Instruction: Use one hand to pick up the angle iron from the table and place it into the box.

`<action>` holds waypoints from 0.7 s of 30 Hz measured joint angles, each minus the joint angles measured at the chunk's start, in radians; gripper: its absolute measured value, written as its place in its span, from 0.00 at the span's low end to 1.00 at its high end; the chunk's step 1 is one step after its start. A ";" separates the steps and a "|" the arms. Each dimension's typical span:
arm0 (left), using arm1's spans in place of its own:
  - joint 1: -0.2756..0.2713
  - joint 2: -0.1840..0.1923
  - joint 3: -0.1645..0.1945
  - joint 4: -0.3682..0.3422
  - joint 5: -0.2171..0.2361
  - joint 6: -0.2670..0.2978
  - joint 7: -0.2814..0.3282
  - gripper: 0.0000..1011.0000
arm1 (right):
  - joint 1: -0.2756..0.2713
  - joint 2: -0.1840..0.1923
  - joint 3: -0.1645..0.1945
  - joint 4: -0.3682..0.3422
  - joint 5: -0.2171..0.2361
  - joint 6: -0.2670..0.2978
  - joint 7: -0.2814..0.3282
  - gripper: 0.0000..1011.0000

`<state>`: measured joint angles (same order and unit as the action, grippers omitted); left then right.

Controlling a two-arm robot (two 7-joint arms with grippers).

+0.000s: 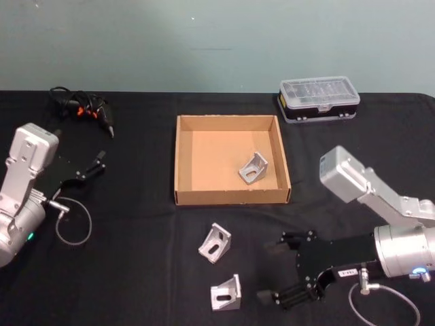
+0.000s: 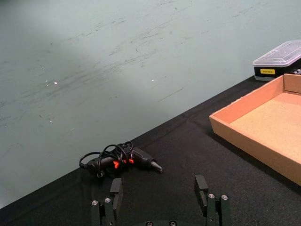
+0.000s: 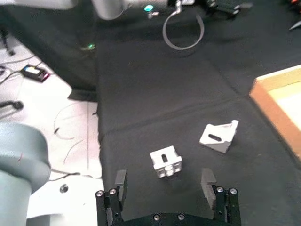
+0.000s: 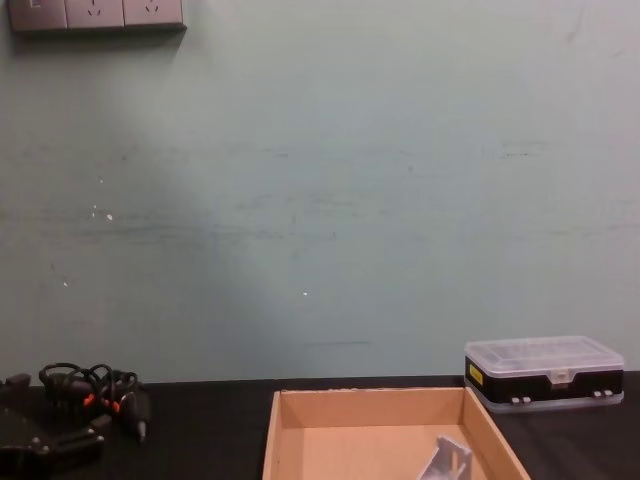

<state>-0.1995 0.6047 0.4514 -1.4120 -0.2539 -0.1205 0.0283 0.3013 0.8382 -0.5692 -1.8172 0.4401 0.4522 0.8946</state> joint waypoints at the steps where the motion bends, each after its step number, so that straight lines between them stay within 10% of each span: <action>1: 0.000 0.000 0.000 0.000 0.000 0.000 0.000 0.99 | 0.005 0.000 -0.008 0.003 -0.004 -0.001 0.004 0.99; 21: 0.000 0.000 0.000 0.000 0.000 0.000 0.000 0.99 | 0.131 -0.070 -0.163 0.114 -0.074 0.001 0.035 0.99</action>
<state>-0.1995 0.6047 0.4514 -1.4120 -0.2539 -0.1205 0.0283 0.4328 0.7684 -0.7325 -1.7028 0.3665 0.4531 0.9294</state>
